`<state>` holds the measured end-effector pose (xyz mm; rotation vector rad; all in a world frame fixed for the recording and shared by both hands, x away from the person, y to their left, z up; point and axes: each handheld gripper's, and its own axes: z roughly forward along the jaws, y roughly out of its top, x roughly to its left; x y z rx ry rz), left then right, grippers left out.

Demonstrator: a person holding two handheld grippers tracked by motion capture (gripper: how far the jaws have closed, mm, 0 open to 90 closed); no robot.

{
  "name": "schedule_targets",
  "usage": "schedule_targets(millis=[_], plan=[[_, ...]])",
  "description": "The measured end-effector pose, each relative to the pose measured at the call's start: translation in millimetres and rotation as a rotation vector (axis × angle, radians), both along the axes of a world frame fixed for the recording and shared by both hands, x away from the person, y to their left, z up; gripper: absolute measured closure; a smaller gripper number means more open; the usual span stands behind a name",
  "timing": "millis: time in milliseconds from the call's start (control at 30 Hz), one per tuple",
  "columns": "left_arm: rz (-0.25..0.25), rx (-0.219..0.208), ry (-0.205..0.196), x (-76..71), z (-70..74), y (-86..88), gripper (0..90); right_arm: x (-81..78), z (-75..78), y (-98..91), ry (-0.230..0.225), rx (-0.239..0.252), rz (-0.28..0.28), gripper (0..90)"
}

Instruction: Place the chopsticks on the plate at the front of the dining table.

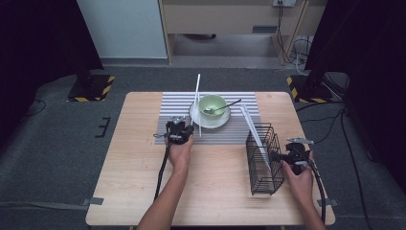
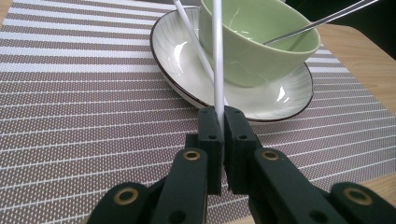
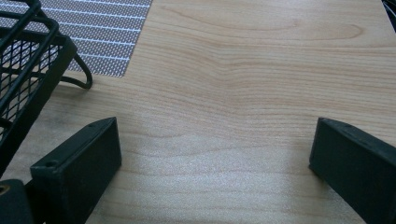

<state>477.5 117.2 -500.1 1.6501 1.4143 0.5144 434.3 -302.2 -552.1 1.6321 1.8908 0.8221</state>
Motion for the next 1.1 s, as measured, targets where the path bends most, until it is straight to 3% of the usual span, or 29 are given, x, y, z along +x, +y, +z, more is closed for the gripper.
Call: schedule_targets(millis=[1100], plan=[[0.018, 0.011, 0.015, -1.1, -8.0, 8.9, 86.2, -0.1, -0.1, 0.1, -0.001, -0.001, -0.001, 2.3]])
